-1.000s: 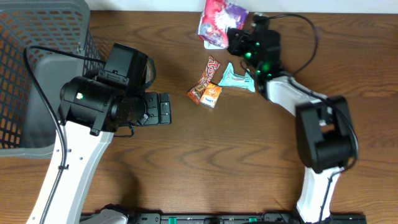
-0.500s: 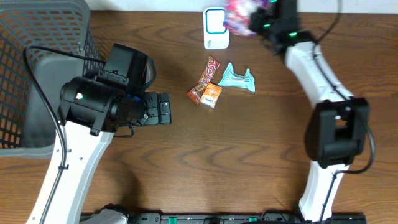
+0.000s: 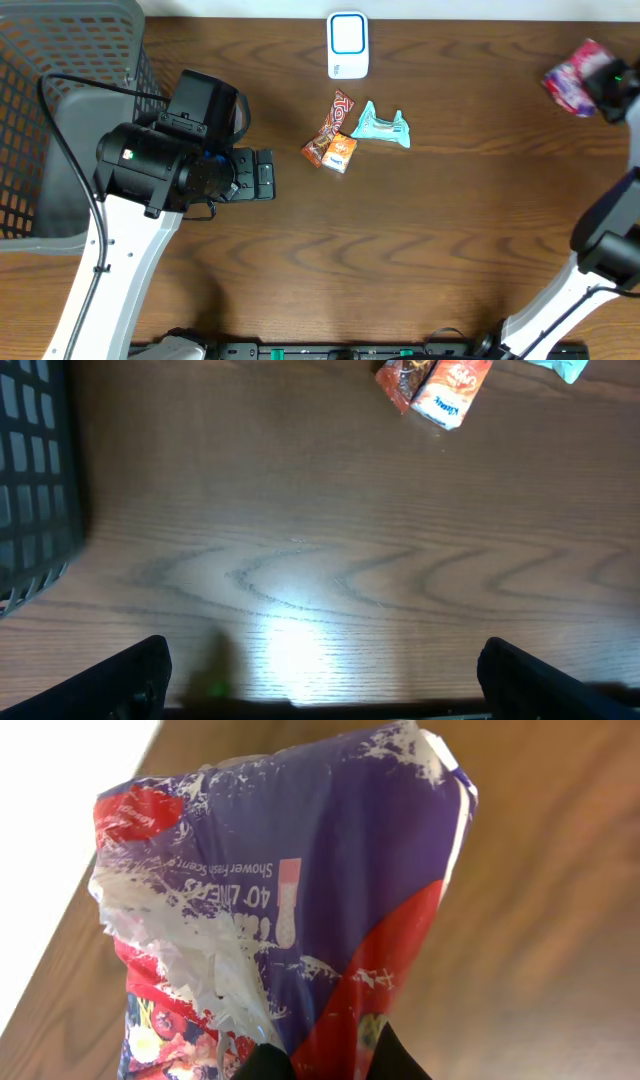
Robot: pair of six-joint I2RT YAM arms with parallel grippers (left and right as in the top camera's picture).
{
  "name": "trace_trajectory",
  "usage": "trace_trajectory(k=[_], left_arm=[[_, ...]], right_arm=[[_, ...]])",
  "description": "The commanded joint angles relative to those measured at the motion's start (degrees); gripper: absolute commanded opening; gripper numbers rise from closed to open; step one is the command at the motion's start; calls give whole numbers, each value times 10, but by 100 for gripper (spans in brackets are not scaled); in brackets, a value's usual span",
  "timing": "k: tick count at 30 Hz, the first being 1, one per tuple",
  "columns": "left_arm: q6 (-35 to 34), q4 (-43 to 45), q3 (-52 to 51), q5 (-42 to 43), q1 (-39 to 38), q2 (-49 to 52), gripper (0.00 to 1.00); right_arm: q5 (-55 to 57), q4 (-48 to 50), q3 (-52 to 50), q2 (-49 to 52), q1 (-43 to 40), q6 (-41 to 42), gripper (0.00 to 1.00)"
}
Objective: Scan the item barcode
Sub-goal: 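Place the purple-red package at the far right of the table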
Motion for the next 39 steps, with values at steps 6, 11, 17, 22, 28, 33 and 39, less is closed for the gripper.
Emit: trace_trajectory(k=[6,11,17,22,28,33,39], left_arm=[[1,-3,9,-9,2,0,98],[1,-3,9,-9,2,0,98],[1,-3,9,-9,2,0,98],[1,-3,9,-9,2,0,98],[1,-3,9,-10,2,0,98],[1,-3,9,-9,2,0,98],[1,-3,9,-9,2,0,98]], right_arm=[[40,25,-60,-19,-65,165,34],[-13,93,-108,-19,-62,71,98],[-113,82,-103,-57,-59,-24,99],[-172,74,-103,-156,-51,-54,99],[-343,15,-103,-259,-35,-139,99],[-293,-129,-105,-279,7,-238,99],[-296,-131,-207,-258,90,-320,97]])
